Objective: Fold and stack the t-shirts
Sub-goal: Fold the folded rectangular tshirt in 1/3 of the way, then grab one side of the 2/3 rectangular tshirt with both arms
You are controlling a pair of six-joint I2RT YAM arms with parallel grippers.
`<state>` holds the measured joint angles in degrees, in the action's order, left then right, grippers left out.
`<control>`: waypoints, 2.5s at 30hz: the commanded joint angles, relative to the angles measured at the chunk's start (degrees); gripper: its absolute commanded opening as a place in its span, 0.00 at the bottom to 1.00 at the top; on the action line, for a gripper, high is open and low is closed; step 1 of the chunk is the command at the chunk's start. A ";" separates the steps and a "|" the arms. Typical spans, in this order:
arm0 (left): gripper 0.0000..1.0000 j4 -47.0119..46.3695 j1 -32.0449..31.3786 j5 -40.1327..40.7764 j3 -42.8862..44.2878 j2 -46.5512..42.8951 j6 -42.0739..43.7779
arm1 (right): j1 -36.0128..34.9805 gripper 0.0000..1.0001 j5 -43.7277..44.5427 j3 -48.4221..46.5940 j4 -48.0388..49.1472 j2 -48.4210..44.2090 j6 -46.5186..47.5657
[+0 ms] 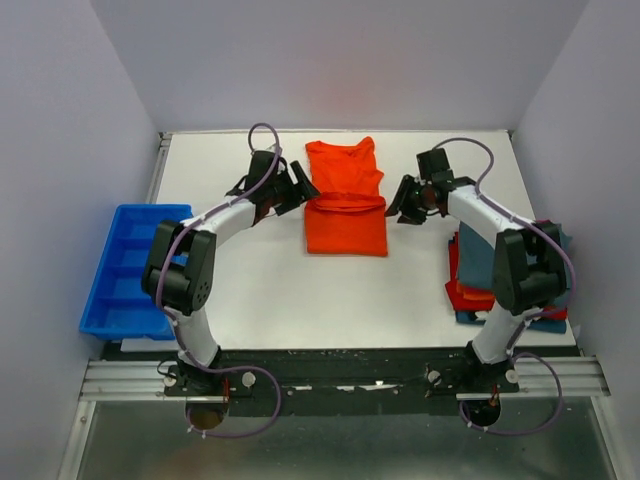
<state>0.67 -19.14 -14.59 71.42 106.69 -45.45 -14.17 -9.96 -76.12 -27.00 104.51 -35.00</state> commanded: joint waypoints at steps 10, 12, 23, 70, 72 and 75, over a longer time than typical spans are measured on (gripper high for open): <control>0.68 -4.18 -4.24 -2.11 -21.50 -13.09 -4.91 | -1.56 0.45 -7.70 20.13 8.28 -9.15 0.29; 0.65 -3.75 -4.77 -2.20 -20.97 -12.22 -4.82 | -1.73 0.44 -8.24 20.92 8.63 -8.45 0.11; 0.61 -3.74 -4.77 -2.81 -20.97 -9.40 -5.00 | -1.91 0.39 -8.06 21.01 10.92 -2.65 -0.42; 0.00 12.87 -6.43 0.61 -17.71 -26.09 -1.83 | -2.00 0.01 -7.44 16.87 -3.14 -28.82 2.04; 0.00 13.48 -8.36 1.23 -20.16 -28.28 -2.71 | -2.00 0.01 -9.46 19.32 -4.11 -31.02 2.31; 0.00 14.18 -11.96 2.54 -24.21 -33.11 -4.73 | -2.00 0.01 -12.10 24.94 -3.58 -35.85 1.61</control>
<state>9.43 -27.16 -14.72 52.56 77.95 -48.73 -15.86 -18.83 -58.06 -25.65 72.16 -33.87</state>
